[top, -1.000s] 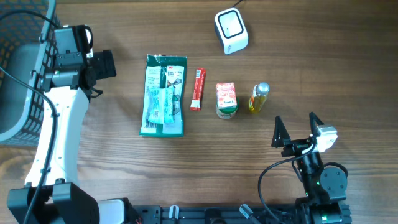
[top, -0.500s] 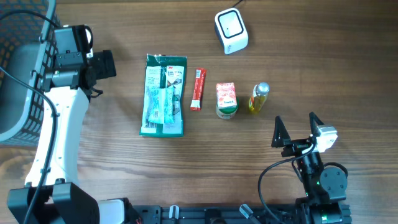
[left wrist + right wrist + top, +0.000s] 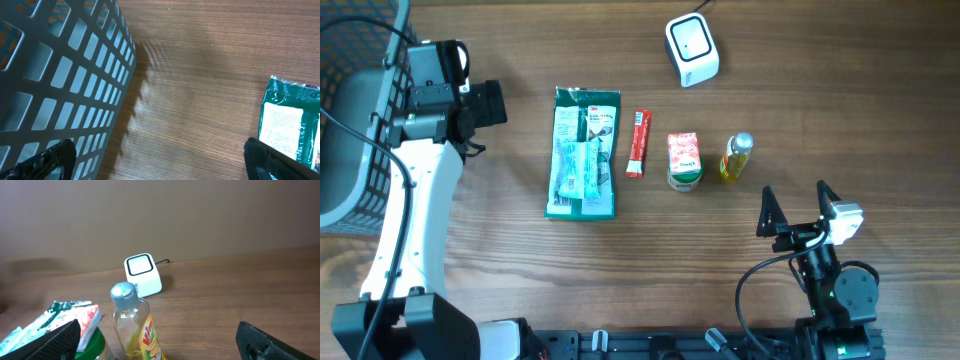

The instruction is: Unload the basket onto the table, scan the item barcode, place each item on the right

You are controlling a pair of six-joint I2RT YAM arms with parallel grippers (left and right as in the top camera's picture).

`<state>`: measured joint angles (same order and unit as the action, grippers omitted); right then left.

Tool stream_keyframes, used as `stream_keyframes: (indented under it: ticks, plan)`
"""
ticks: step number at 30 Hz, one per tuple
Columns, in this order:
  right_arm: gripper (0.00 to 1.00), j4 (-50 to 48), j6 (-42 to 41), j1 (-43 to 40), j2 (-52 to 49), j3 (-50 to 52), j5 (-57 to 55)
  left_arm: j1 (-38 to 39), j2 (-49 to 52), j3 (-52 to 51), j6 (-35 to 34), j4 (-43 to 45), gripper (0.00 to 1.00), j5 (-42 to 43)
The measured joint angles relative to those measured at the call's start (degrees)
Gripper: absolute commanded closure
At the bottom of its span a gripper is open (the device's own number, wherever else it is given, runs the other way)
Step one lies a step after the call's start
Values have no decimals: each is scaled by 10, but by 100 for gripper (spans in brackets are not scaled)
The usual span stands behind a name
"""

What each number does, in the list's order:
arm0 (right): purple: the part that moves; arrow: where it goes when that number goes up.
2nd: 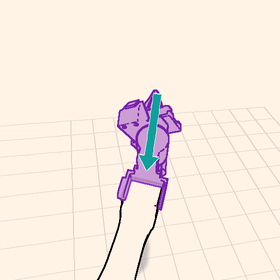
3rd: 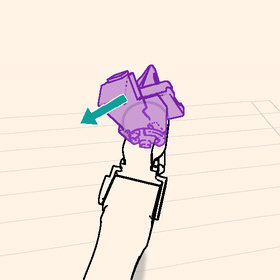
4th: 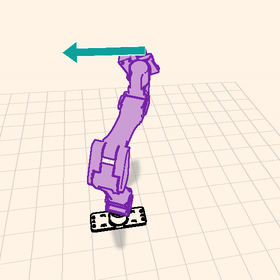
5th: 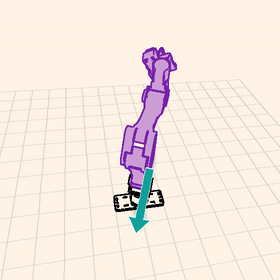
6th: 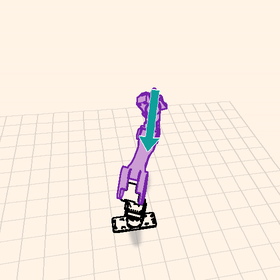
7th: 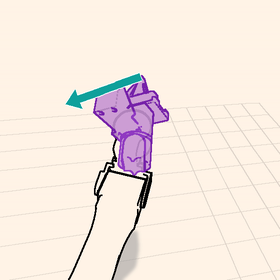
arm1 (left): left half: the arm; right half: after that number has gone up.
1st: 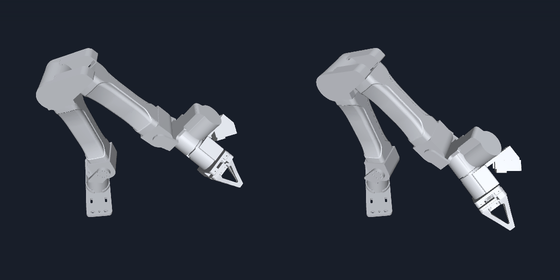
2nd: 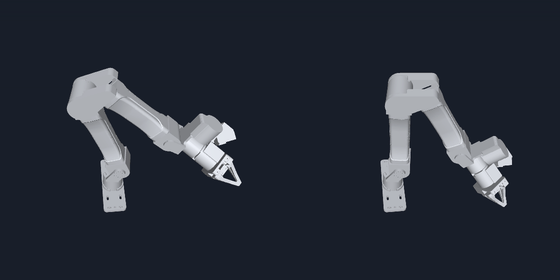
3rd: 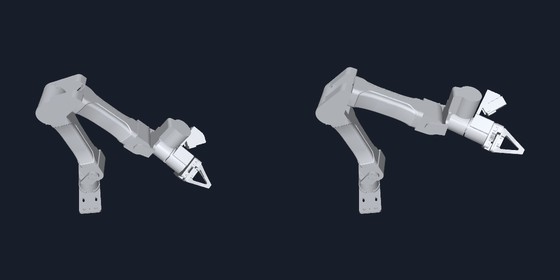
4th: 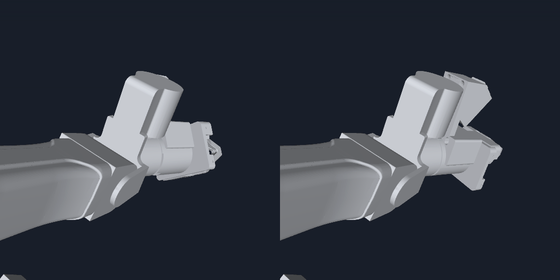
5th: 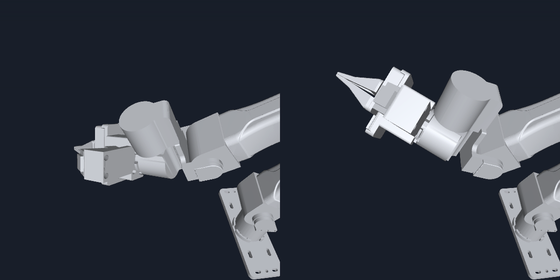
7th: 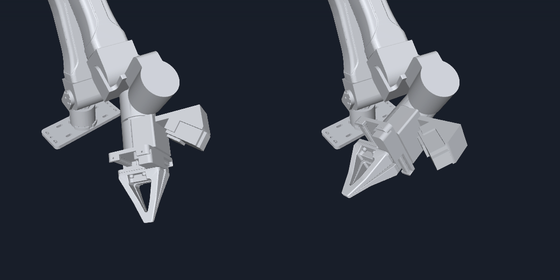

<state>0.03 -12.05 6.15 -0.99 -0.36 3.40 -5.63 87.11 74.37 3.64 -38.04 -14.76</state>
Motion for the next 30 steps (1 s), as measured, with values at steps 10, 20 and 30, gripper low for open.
stream_keyframes:
  ticks: [10,20,30]
  plan:
    - [0,0,-133,0,0,0,18,0,0,0,0,0,0,0]
    - [0,92,-134,0,-32,-90,95,0,0,0,0,-1,0,0]
    - [0,405,-57,-1,-349,-527,82,0,0,0,0,-2,0,-3]
